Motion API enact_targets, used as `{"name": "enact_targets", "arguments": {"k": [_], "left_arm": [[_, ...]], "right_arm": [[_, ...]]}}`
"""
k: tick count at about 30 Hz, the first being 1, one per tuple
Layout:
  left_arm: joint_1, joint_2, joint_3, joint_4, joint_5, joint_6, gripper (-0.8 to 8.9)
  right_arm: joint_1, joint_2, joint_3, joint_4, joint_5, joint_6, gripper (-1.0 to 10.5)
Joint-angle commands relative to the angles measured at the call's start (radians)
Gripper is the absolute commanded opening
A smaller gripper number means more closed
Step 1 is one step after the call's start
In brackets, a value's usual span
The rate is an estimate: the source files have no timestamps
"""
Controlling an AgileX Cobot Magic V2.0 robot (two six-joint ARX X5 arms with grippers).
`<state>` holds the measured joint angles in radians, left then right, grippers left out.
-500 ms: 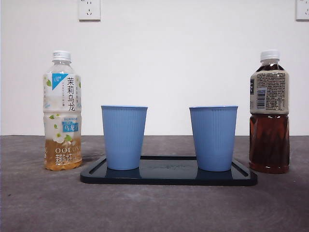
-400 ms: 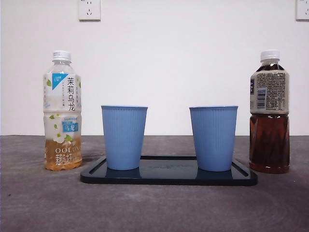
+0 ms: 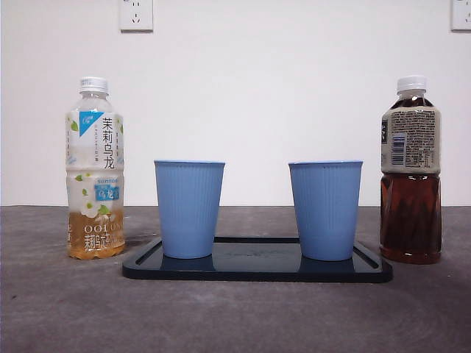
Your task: Pour the drink into the cup
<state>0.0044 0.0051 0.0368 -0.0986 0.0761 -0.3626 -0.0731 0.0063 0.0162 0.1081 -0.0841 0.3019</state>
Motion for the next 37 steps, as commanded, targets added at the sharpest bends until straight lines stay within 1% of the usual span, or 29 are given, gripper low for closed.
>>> {"name": "enact_targets", "arguments": {"k": [1, 5, 9, 11, 14, 20, 22, 25, 31, 34, 37], "left_arm": [[0.002, -0.002, 0.034, 0.016, -0.002, -0.074, 0.08], [0.002, 0.004, 0.105, 0.005, -0.002, -0.100, 0.09], [0.002, 0.045, 0.219, -0.043, -0.002, -0.098, 0.09], [0.002, 0.078, 0.280, -0.076, -0.001, -0.090, 0.09], [0.002, 0.142, 0.381, -0.141, 0.013, -0.045, 0.09], [0.002, 0.313, 0.580, -0.318, 0.146, 0.114, 0.09], [0.002, 0.381, 0.654, -0.406, 0.224, 0.179, 0.09], [0.001, 0.472, 0.739, -0.512, 0.332, 0.251, 0.09], [-0.013, 0.591, 0.836, -0.644, 0.509, 0.330, 0.09], [-0.031, 0.606, 0.843, -0.687, 0.564, 0.351, 0.09], [-0.050, 0.606, 0.843, -0.731, 0.572, 0.376, 0.09]], "right_arm": [[-0.002, -0.003, 0.023, 0.007, 0.002, 0.095, 0.1], [-0.002, -0.001, 0.096, -0.028, 0.003, 0.099, 0.1], [-0.002, 0.036, 0.213, -0.135, 0.005, 0.084, 0.1], [-0.002, 0.069, 0.273, -0.183, 0.001, 0.071, 0.1], [-0.002, 0.131, 0.369, -0.254, -0.030, 0.037, 0.1], [-0.002, 0.288, 0.581, -0.462, -0.161, -0.061, 0.1], [-0.002, 0.343, 0.649, -0.561, -0.230, -0.111, 0.1], [0.000, 0.414, 0.732, -0.677, -0.304, -0.177, 0.1], [0.029, 0.489, 0.825, -0.846, -0.459, -0.238, 0.1], [0.059, 0.496, 0.831, -0.927, -0.480, -0.262, 0.1], [0.089, 0.496, 0.831, -1.009, -0.472, -0.280, 0.1]]}}
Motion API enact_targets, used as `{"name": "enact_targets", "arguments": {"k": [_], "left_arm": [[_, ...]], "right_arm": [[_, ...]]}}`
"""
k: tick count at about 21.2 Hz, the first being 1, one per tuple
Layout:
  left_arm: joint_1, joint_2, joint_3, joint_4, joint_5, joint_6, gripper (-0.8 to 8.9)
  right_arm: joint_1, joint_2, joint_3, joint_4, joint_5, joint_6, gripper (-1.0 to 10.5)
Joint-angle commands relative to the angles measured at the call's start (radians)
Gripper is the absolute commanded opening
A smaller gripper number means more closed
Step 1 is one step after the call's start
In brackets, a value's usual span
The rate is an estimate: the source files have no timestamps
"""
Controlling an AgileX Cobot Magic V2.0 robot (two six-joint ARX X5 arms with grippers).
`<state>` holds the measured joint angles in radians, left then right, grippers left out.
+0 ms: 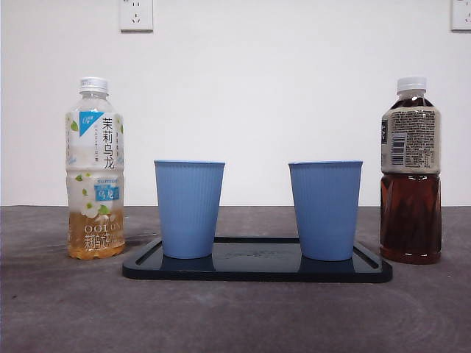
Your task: Pour the drink into the cup
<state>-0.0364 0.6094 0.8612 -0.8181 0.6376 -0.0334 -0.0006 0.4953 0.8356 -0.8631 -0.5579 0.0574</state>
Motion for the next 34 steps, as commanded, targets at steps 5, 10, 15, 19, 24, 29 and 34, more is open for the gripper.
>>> {"name": "enact_targets", "arguments": {"k": [5, 10, 15, 19, 24, 29, 34], "left_arm": [[-0.020, -0.004, 0.018, -0.029, 0.010, 0.059, 0.09], [-0.029, -0.004, 0.018, -0.026, 0.010, 0.046, 1.51], [-0.029, -0.004, 0.018, -0.026, 0.010, 0.044, 4.96], [-0.029, -0.004, 0.018, -0.028, 0.010, 0.044, 4.97], [-0.029, -0.004, 0.018, -0.029, 0.011, 0.043, 4.97], [-0.029, -0.004, 0.018, -0.027, 0.011, 0.044, 4.97], [-0.029, -0.004, 0.018, -0.027, 0.011, 0.044, 4.97]], "right_arm": [[0.044, 0.006, 0.011, -0.096, 0.009, -0.045, 0.1], [0.045, 0.006, 0.011, -0.096, 0.009, -0.037, 1.0], [0.045, 0.006, 0.011, -0.091, 0.009, -0.014, 4.4], [0.045, 0.006, 0.011, -0.091, 0.010, -0.011, 4.4], [0.045, 0.006, -0.029, -0.061, 0.039, 0.026, 4.4], [0.052, 0.006, -0.239, 0.266, 0.038, 0.255, 4.4], [0.130, 0.021, -0.424, 0.568, 0.222, 0.381, 4.4]]}}
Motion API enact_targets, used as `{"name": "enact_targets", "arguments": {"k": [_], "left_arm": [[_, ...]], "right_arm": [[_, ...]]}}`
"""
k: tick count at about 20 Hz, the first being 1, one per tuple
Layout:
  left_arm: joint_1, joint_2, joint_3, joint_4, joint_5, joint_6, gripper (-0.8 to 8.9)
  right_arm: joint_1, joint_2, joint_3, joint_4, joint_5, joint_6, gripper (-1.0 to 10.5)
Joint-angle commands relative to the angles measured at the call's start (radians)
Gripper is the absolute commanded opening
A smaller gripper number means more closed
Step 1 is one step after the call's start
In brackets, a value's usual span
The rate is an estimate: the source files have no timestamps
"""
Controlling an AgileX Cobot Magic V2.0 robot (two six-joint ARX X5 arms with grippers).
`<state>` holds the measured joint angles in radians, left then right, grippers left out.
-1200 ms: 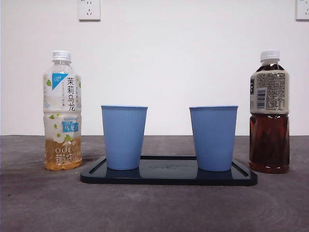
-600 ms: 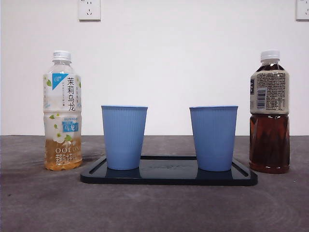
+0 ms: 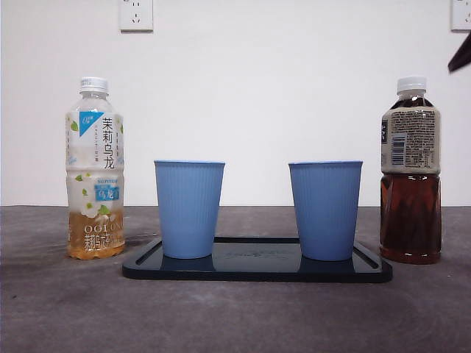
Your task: Pour the drink into the cup
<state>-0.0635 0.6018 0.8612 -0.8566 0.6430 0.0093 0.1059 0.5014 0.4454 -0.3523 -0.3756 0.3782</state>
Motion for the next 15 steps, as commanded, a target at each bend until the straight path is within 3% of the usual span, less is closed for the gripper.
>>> {"name": "enact_targets", "arguments": {"k": [1, 9, 15], "left_arm": [[-0.002, 0.004, 0.018, 0.012, 0.005, 0.001, 4.97], [-0.002, 0.004, 0.018, 0.011, 0.005, 0.002, 4.97], [-0.002, 0.004, 0.018, 0.012, 0.005, 0.002, 4.97]], "right_arm": [[0.047, 0.026, -0.069, 0.115, 0.063, 0.064, 4.4], [0.209, 0.213, -0.259, 0.518, 0.337, 0.034, 4.4], [0.215, 0.430, -0.281, 0.792, 0.378, -0.035, 4.4]]}}
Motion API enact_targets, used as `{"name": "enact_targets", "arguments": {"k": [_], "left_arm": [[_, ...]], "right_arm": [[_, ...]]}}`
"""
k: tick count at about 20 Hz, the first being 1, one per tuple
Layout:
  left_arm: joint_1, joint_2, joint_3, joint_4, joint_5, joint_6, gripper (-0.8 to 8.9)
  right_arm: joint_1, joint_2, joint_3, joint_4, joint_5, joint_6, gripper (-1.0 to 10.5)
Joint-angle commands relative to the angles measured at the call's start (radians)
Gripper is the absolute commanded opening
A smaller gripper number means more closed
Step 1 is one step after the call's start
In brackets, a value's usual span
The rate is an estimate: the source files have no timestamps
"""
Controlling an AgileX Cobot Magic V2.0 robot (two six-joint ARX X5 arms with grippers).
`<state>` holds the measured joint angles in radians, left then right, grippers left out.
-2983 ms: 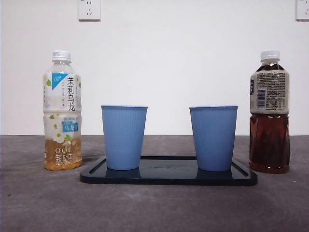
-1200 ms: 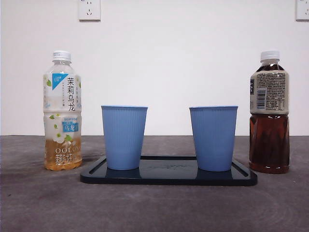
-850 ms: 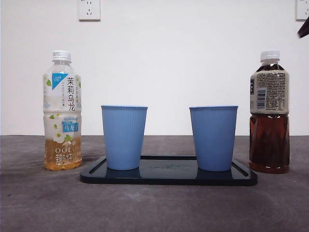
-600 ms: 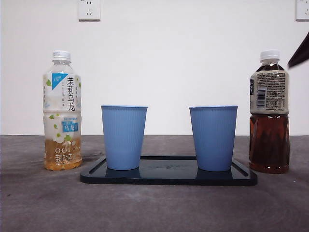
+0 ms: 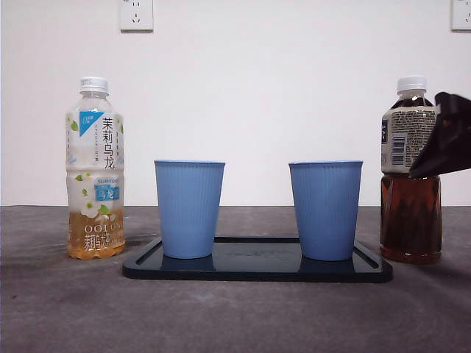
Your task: Pour the drink into the cup
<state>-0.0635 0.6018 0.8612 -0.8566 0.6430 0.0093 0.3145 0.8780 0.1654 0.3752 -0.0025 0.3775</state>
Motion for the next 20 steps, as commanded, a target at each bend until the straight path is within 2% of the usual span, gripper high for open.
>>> {"name": "enact_targets", "arguments": {"k": [1, 10, 15, 20], "left_arm": [[-0.002, 0.004, 0.018, 0.012, 0.005, 0.002, 4.97], [-0.002, 0.004, 0.018, 0.011, 0.005, 0.002, 4.97], [-0.002, 0.004, 0.018, 0.011, 0.005, 0.002, 4.97], [-0.002, 0.004, 0.018, 0.011, 0.005, 0.002, 4.97]], "right_arm": [[0.006, 0.095, -0.001, 0.109, 0.013, -0.049, 4.4], [-0.016, 0.422, 0.000, 0.492, 0.056, -0.095, 4.4], [-0.025, 0.555, 0.035, 0.621, 0.056, -0.126, 4.4], [-0.024, 0.668, 0.111, 0.682, 0.067, -0.148, 4.4]]}}
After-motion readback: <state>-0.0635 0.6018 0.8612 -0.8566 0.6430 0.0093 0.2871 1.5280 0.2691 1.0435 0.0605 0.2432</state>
